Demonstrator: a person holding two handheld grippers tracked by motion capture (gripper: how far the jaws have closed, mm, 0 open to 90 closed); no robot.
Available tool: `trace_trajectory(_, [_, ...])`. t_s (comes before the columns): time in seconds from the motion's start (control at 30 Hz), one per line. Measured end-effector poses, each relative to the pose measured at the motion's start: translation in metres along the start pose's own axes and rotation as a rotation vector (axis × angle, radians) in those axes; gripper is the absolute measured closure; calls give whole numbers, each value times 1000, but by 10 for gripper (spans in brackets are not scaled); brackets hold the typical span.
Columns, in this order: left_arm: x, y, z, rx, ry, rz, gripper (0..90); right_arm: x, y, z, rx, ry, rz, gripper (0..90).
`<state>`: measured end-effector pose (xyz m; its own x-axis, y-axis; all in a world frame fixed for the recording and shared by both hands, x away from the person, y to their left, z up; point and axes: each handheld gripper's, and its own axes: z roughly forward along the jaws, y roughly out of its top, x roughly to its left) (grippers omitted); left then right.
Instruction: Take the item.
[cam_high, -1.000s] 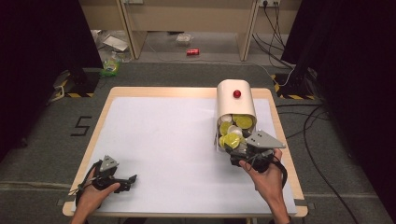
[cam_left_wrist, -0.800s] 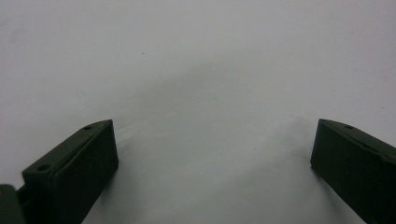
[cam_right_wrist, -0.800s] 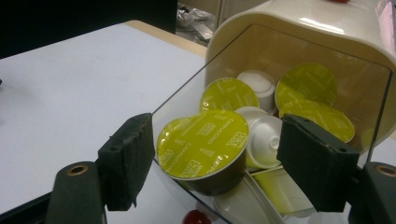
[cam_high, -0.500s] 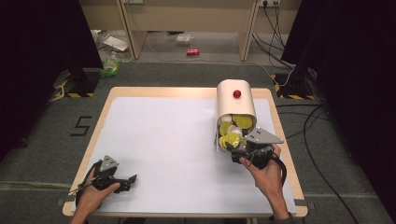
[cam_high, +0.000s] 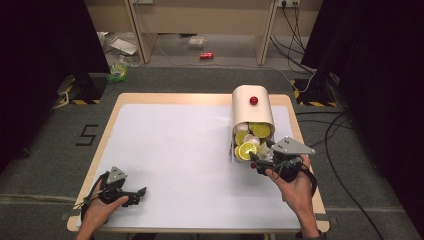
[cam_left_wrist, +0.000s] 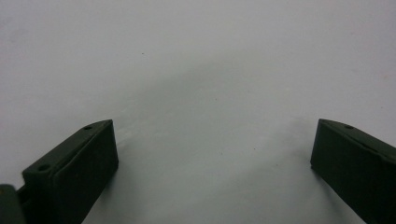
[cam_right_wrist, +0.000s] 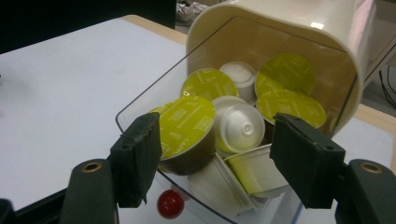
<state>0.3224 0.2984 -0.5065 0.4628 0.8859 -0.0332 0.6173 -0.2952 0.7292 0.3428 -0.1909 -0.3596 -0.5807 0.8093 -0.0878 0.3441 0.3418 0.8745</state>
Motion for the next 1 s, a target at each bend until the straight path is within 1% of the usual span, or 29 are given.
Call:
trace_trajectory(0.07, [0, 0, 0, 0, 0, -1, 0, -1, 0, -2, -3, -1, 5, 342])
trace_trajectory(0.17, [0, 0, 0, 0, 0, 0, 0, -2, -2, -5, 10, 4, -8, 348])
trace_trajectory(0.23, [0, 0, 0, 0, 0, -1, 0, -1, -3, -5, 8, 2, -7, 351])
trace_trajectory(0.33, [0, 0, 0, 0, 0, -1, 0, 0, -4, -5, 20, 15, -21, 353])
trace_trajectory(0.47, [0, 0, 0, 0, 0, -1, 0, 2, -4, -5, 27, 19, -26, 356])
trace_trajectory(0.67, [0, 0, 0, 0, 0, -1, 0, 4, -5, 2, 44, 35, -26, 355])
trace_trajectory(0.87, [0, 0, 0, 0, 0, 0, 0, 7, -3, 9, 33, 30, -26, 356])
trace_trajectory(1.0, [0, 0, 0, 0, 0, 0, 0, 10, 0, 16, 34, 38, -23, 347])
